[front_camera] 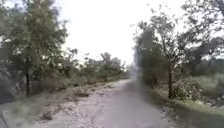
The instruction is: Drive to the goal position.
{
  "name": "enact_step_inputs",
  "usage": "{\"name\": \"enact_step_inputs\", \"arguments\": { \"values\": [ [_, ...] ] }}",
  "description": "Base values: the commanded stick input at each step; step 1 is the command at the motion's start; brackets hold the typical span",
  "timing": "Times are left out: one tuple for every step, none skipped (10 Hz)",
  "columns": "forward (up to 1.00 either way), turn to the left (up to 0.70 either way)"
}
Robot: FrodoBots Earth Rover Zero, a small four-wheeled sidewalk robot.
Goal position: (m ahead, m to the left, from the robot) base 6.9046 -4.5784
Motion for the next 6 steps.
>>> {"name": "enact_step_inputs", "arguments": {
  "values": [
    [0.69, 0.01],
    [0.69, 0.01],
    [0.69, 0.01],
    [0.69, 0.01],
    [0.69, 0.01],
    [0.69, 0.01]
  ]
}}
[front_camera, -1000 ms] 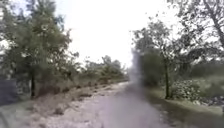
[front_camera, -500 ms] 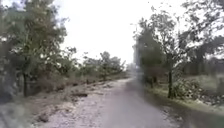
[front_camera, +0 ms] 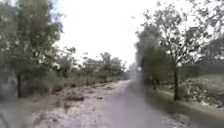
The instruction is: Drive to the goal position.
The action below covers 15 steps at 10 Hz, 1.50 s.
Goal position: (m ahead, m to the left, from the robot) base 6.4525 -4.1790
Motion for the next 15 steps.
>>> {"name": "enact_step_inputs", "arguments": {
  "values": [
    [0.69, 0.01],
    [0.69, 0.01],
    [0.69, 0.01],
    [0.69, 0.01],
    [0.69, 0.01],
    [0.69, 0.01],
    [0.69, 0.01],
    [0.69, 0.01],
    [0.69, 0.01],
    [0.69, 0.01],
    [0.69, 0.01],
    [0.69, 0.01],
    [0.69, 0.01],
    [0.69, 0.01],
    [0.69, 0.01]
  ]
}}
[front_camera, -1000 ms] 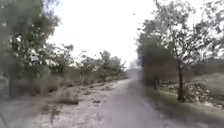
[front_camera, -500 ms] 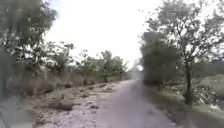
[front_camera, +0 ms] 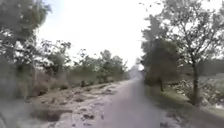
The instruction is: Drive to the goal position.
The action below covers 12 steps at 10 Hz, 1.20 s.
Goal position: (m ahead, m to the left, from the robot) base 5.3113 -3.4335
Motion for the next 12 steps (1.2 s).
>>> {"name": "enact_step_inputs", "arguments": {
  "values": [
    [0.69, 0.01],
    [0.69, 0.01],
    [0.69, 0.01],
    [0.69, 0.01],
    [0.69, 0.01],
    [0.69, 0.01],
    [0.69, 0.01],
    [0.69, 0.01],
    [0.69, 0.01],
    [0.69, 0.01],
    [0.69, 0.01],
    [0.69, 0.01]
  ]
}}
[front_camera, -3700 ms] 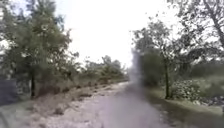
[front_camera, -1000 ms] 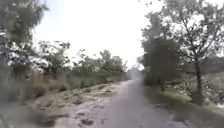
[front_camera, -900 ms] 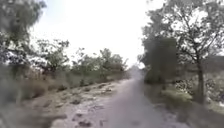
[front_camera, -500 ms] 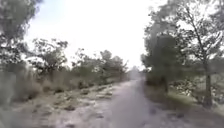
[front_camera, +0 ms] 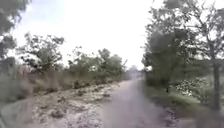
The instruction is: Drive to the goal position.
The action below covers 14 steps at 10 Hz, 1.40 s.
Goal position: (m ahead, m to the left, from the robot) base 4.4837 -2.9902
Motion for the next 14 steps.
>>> {"name": "enact_step_inputs", "arguments": {
  "values": [
    [0.69, 0.01],
    [0.69, 0.01],
    [0.69, 0.01],
    [0.69, 0.01],
    [0.69, 0.01],
    [0.69, 0.01],
    [0.69, 0.01],
    [0.69, 0.01],
    [0.69, 0.01],
    [0.69, 0.01],
    [0.69, 0.01],
    [0.69, 0.01],
    [0.69, 0.01],
    [0.69, 0.01]
  ]
}}
